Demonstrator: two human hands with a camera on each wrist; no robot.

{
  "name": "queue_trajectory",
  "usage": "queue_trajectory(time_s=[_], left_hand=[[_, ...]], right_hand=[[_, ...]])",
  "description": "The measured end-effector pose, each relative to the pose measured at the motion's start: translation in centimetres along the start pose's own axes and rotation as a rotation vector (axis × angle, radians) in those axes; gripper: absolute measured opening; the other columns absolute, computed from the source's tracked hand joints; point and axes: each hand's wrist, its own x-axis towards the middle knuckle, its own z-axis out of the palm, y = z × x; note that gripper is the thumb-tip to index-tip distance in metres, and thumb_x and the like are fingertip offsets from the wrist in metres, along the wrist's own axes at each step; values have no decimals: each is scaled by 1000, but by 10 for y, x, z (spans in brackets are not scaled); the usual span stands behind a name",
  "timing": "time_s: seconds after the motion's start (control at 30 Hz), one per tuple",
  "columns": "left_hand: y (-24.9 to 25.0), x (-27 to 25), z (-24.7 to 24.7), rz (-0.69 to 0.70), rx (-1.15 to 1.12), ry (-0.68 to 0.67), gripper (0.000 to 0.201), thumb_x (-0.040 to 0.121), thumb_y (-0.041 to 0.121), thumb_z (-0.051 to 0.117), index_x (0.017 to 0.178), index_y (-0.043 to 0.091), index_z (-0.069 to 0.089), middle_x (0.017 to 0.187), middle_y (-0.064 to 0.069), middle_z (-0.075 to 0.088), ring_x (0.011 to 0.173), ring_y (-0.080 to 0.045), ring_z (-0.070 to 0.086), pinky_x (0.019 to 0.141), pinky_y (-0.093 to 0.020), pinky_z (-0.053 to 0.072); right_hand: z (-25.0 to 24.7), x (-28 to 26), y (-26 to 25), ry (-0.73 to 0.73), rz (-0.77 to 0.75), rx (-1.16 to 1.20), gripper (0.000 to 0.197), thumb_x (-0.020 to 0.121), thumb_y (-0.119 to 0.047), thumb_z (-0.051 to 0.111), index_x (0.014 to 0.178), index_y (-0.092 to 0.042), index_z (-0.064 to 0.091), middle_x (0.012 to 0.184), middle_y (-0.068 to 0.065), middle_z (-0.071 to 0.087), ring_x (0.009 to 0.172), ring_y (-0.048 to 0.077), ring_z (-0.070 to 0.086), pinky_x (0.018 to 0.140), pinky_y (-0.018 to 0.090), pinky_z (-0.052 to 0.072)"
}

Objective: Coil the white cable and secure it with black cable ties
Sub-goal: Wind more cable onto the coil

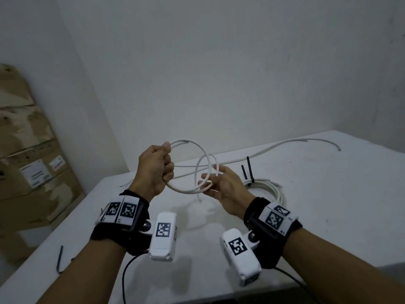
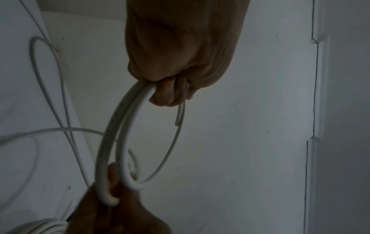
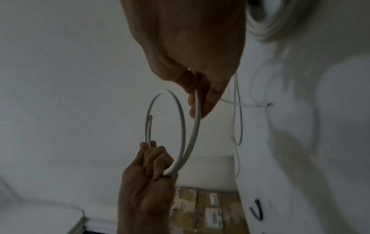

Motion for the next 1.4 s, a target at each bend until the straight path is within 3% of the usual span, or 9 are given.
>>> queue_trajectory(time_s=[0.17,0.3,0.37,0.6,0.8,0.93,1.13,1.27,1.4], left_hand=[[-9,0,-3,15,27,-3,22,99,20,52,80,14,43,43,8,29,33,-6,22,34,-13,18],[-14,1,1,58,47,16,24,98,22,53,79,15,41,43,8,30,34,-7,22,36,-13,17],[-17,0,6,81,57,13,25,98,23,53,78,16,40,43,8,30,34,-7,21,37,-13,17],[-26,-6,19,128,145,-1,23,98,22,54,79,13,45,46,7,33,36,-8,23,37,-15,17],[-29,-10,28,37,118,-92,23,100,26,49,84,10,48,50,6,29,36,-7,22,36,-15,17],[-22,-13,29,-40,83,-226,25,98,29,51,81,13,47,48,8,24,36,-6,18,36,-15,15],[-28,-9,37,65,137,-168,20,91,9,61,78,15,47,48,5,28,33,-8,20,36,-13,18],[-33,-7,41,11,129,-128,11,94,16,58,96,18,47,49,6,31,35,-8,21,37,-16,18],[-39,-6,39,74,223,-178,32,97,20,55,122,36,44,48,8,32,38,-9,26,37,-19,24]], right_hand=[[-10,-4,-9,-144,-248,-187,39,94,6,43,119,-21,57,72,5,58,62,16,62,63,31,58],[-13,-5,-15,-195,-263,-188,37,101,-3,36,110,-30,60,62,-9,64,55,10,60,60,28,54],[-13,-4,-17,-177,-294,-203,36,101,-6,37,105,-33,61,65,-6,60,57,13,57,56,27,53],[-13,1,-23,-67,-407,-363,19,101,-22,41,105,-26,59,79,-2,54,60,10,53,51,23,44],[-17,5,-26,22,-430,-298,32,100,-6,40,87,-26,61,58,-2,48,44,7,42,43,20,38],[-24,8,-28,34,-357,-227,30,99,-4,40,90,-19,63,58,-1,44,46,10,36,43,22,35],[-26,7,-30,13,-364,-181,29,100,-4,41,91,-20,63,58,-2,42,46,9,33,43,20,33],[-29,9,-29,14,-382,-209,26,100,-5,41,97,-19,62,56,-3,42,41,6,34,41,18,33],[-35,8,-28,-4,-374,-227,26,100,-7,41,95,-22,62,58,-1,41,41,6,33,42,19,33]])
